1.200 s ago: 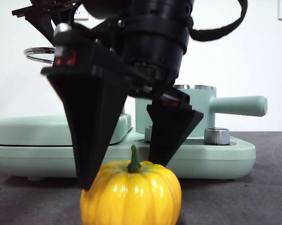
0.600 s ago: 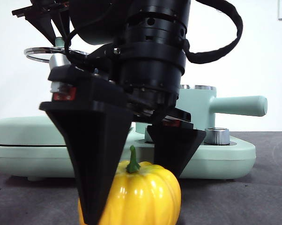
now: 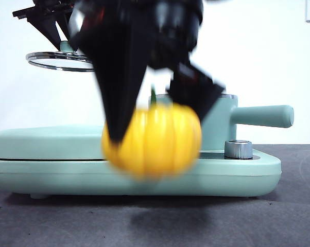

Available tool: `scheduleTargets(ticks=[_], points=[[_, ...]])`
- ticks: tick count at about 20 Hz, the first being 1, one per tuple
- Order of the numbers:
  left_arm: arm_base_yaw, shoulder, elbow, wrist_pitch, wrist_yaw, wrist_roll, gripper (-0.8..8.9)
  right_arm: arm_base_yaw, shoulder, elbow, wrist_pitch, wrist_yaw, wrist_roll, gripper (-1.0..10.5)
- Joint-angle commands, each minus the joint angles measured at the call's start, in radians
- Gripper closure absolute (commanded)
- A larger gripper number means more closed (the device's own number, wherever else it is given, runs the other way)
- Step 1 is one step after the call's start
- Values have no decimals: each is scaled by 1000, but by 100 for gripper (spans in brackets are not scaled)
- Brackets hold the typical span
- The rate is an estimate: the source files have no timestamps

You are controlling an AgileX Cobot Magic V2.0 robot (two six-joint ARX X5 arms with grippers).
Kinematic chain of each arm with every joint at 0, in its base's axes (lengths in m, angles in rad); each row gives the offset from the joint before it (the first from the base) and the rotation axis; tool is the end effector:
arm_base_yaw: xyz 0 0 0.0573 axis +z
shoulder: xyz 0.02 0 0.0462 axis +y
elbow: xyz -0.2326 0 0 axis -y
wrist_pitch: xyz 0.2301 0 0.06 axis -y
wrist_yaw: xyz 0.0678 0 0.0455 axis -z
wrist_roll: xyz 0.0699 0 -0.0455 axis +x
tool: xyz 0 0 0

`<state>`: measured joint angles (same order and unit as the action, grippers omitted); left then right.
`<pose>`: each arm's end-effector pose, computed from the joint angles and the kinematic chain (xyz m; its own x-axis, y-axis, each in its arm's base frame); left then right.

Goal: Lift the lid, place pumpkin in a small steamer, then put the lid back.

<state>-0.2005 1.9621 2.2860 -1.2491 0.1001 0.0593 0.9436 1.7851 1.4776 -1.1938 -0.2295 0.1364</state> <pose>0.3812 -0.0846 0.3389 0.5668 -0.2172 -0.7947 0.3030 0.9520 -0.0440 0.1728 0.2655 0.1828 -0.1445 0.1883 -0.9714 -0.7107 0.6633 0.2343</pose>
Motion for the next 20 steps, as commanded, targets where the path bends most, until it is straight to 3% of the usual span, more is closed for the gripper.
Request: scheduleTargets(ticks=[1,8,10,15,20], points=[[3,-10,31,19,1,0,798,-49,20,166,-60,20,-17,669],[11,-10,31,23,1,0,798,-297,208,692,-221,45,-31,667],[11,-10,31,23,1,0,798,-356,262,769,-221,45,-33,667],[11,-10,30,23,1,0,798,-460,323,785,-222,45,-32,667],[11,-10,30,23,1,0,798,-464,333,752,-224,50,-40,667]])
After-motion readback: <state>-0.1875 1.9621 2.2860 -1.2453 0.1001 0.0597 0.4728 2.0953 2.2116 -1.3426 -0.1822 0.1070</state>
